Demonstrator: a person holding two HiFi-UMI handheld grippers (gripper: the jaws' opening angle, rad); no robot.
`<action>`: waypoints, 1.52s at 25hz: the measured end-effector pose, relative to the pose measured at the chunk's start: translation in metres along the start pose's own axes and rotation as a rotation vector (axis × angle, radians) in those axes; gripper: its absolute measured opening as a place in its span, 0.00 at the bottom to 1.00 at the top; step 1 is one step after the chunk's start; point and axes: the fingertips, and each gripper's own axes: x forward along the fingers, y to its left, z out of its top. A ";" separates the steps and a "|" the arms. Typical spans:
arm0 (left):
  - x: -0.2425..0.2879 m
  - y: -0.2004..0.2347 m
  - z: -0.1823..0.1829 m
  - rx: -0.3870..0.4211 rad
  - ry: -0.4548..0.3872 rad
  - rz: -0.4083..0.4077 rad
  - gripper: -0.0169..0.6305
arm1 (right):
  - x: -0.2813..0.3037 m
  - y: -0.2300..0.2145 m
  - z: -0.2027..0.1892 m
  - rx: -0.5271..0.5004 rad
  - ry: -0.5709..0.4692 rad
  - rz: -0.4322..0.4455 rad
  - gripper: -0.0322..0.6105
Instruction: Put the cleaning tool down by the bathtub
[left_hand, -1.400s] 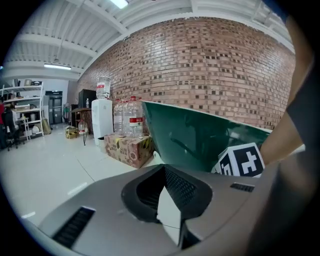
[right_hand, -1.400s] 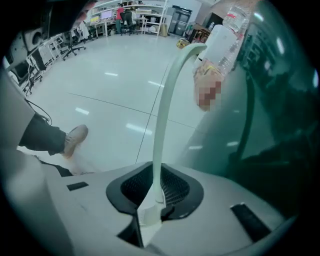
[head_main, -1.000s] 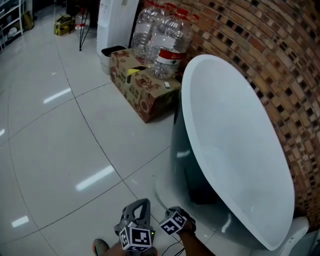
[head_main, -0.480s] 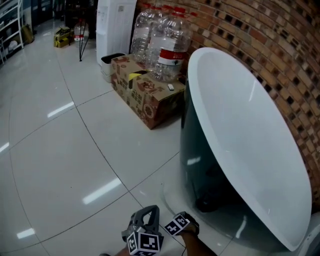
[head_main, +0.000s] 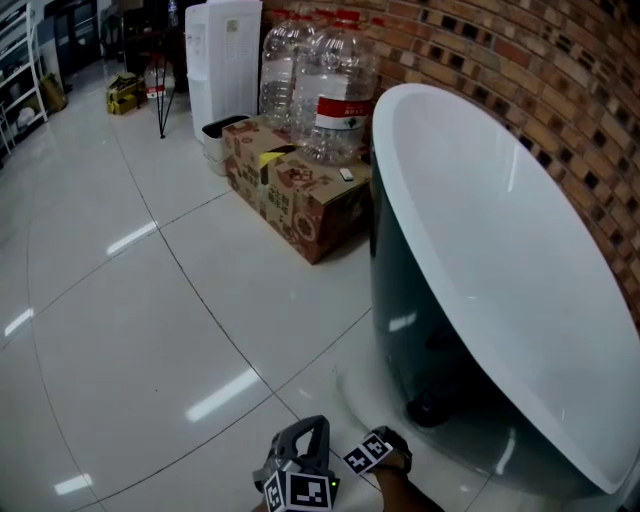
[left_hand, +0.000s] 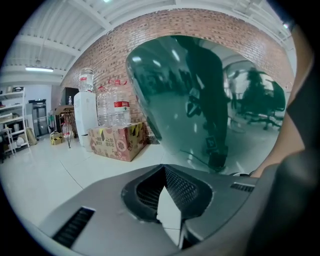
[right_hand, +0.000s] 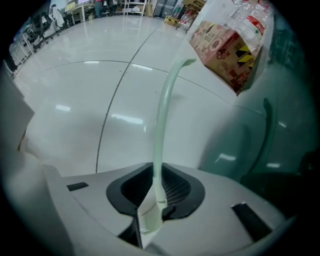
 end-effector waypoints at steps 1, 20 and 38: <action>-0.001 0.002 0.001 -0.004 -0.001 0.003 0.03 | 0.000 0.001 0.001 0.016 -0.008 0.007 0.16; -0.131 0.007 0.148 -0.031 -0.004 0.019 0.03 | -0.291 -0.033 0.012 0.421 -0.379 -0.022 0.11; -0.387 -0.002 0.473 0.055 -0.117 -0.071 0.03 | -0.805 -0.132 -0.064 0.790 -0.704 -0.230 0.08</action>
